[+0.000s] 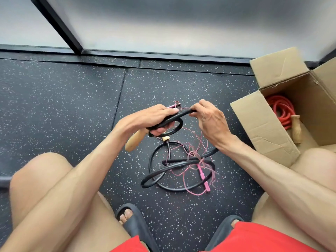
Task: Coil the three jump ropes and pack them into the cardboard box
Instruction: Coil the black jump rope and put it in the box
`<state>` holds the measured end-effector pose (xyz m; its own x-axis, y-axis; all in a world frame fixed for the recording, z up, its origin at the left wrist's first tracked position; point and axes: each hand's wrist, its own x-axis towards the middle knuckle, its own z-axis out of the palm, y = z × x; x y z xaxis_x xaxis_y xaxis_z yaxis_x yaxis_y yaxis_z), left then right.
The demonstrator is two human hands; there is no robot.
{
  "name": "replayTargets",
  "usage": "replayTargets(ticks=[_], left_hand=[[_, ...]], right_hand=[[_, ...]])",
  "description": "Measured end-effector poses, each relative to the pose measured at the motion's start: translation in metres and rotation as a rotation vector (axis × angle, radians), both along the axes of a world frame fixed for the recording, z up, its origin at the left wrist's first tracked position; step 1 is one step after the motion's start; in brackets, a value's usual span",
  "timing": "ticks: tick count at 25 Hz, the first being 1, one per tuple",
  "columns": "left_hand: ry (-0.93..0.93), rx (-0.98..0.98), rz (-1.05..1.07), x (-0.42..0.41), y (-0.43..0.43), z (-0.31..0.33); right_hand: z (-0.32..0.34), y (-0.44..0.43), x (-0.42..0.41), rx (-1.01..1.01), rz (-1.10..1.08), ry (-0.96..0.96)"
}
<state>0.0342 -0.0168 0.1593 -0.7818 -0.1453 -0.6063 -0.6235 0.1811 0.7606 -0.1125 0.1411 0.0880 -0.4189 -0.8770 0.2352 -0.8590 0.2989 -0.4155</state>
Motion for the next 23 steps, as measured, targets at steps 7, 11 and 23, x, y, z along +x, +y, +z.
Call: replayTargets(ticks=[7,11,23], left_hand=[[0.136,0.195,0.027,0.015,-0.015,0.015],[0.191,0.325,0.065,0.014,-0.014,0.015],[0.510,0.844,0.388,0.009,-0.028,0.023]], right_hand=[[0.024,-0.004,0.010,-0.161,0.040,-0.680],[0.037,-0.009,0.009,-0.192,0.064,-1.217],[0.020,0.001,0.016,0.142,0.003,-1.508]])
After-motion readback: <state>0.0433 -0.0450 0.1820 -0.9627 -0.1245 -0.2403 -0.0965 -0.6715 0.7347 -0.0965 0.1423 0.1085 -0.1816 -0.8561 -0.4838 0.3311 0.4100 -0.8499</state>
